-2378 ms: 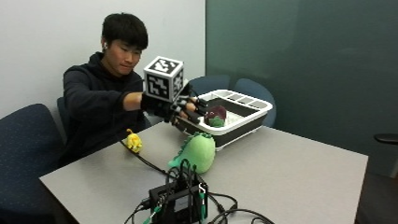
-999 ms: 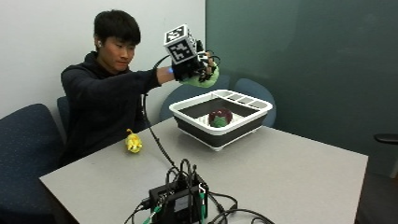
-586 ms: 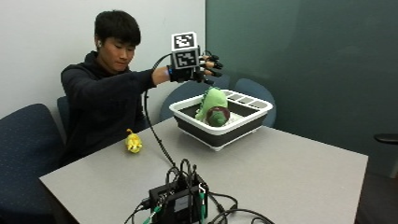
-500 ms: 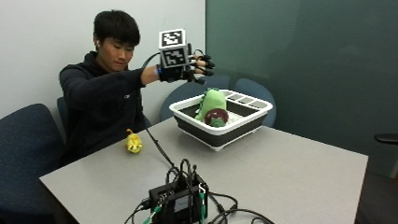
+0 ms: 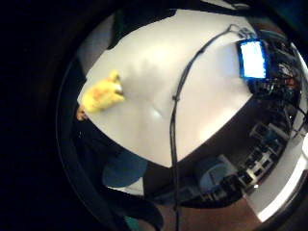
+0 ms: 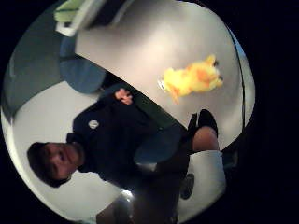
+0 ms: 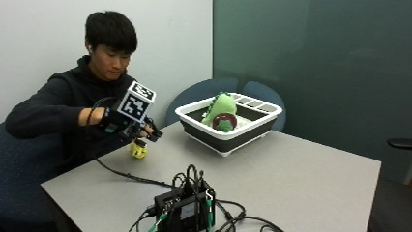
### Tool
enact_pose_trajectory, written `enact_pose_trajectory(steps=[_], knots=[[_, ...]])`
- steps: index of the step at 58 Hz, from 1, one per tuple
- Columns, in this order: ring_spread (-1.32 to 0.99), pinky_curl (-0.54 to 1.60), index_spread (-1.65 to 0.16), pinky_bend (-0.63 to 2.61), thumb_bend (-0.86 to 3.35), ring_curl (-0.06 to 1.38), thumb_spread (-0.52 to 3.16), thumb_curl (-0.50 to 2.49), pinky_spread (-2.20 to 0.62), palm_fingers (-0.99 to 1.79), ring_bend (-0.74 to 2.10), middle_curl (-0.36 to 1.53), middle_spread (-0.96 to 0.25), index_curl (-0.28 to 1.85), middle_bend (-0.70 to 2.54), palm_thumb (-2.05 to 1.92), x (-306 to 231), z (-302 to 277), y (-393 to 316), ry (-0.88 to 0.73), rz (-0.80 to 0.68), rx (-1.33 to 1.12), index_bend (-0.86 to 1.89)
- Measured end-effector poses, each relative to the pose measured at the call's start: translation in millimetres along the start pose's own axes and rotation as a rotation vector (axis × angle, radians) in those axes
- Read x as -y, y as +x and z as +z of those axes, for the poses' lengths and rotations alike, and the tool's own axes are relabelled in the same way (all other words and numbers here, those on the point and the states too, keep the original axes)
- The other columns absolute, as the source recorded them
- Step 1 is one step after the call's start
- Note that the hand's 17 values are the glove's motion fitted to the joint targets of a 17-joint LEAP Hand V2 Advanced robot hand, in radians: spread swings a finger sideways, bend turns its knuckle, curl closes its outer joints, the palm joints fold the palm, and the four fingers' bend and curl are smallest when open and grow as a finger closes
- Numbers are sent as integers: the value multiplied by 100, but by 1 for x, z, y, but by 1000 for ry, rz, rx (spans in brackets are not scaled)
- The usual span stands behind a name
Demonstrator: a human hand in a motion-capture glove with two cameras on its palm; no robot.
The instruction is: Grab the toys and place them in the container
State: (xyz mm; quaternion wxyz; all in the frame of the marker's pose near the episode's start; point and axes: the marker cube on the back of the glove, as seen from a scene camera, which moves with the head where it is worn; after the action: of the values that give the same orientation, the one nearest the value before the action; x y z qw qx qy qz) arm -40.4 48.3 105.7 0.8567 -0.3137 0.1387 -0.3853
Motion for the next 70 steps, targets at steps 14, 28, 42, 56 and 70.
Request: enact_pose_trajectory(steps=[14,28,42,56,70], knots=[[4,30,-36,62,20,12,137,66,4,-29,7,22,3,46,4,70,24,42,-9,-52,-46,-133,31],[-4,25,-37,40,15,6,135,65,1,18,15,30,-9,59,41,67,46,29,-12,216,-85,-144,77],[-18,26,-23,30,11,8,124,69,-3,33,19,41,-20,70,66,70,39,-79,-48,581,-117,127,89],[-27,29,-16,31,8,12,117,74,-5,34,23,46,-26,75,69,73,57,-184,-102,757,-162,142,89],[-24,37,-20,49,4,17,132,69,-4,4,26,43,-23,73,48,65,115,-175,-116,417,-44,82,69]])
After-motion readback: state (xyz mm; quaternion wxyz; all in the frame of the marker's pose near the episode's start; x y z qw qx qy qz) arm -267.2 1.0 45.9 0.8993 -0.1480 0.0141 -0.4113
